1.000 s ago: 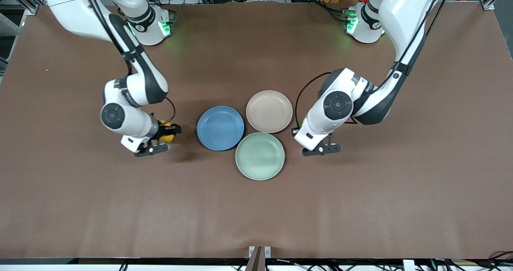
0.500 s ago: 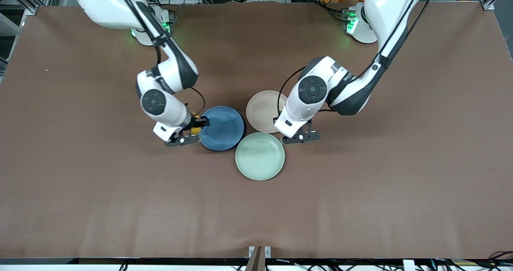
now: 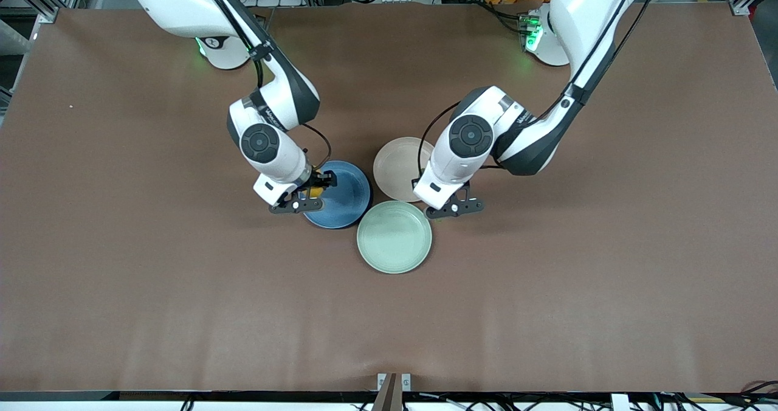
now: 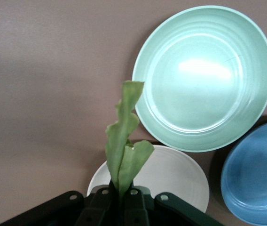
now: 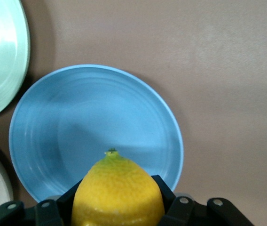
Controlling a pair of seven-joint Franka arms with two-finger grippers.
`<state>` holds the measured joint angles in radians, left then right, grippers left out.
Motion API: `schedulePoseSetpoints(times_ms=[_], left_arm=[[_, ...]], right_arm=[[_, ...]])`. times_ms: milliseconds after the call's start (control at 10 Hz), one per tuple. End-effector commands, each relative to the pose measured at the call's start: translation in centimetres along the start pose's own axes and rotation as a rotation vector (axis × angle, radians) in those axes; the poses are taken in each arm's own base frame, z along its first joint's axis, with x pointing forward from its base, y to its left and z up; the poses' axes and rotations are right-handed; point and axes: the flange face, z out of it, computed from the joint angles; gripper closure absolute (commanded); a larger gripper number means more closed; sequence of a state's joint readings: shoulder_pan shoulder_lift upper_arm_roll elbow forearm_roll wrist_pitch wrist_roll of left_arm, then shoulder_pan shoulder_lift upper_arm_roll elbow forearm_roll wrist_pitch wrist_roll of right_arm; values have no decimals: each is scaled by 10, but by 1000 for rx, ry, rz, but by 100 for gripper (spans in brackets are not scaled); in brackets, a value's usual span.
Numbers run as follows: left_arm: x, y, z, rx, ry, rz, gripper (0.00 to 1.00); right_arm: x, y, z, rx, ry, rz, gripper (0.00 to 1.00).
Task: Place lemon and lettuce in plates
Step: 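Move the lettuce over the beige plate while the right gripper moves the lemon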
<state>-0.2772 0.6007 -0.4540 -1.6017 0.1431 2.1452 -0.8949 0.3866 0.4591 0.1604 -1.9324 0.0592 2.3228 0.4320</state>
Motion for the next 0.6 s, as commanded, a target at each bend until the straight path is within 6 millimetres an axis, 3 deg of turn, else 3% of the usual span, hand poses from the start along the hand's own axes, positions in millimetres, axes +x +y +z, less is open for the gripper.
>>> schedulePoseSetpoints(times_ms=[0, 500], left_arm=[[-3, 20, 11, -26, 18, -1, 100], [-47, 41, 63, 31, -40, 52, 100]], right_arm=[[3, -21, 11, 5, 19, 31, 65], [-3, -35, 43, 3, 32, 41, 65]])
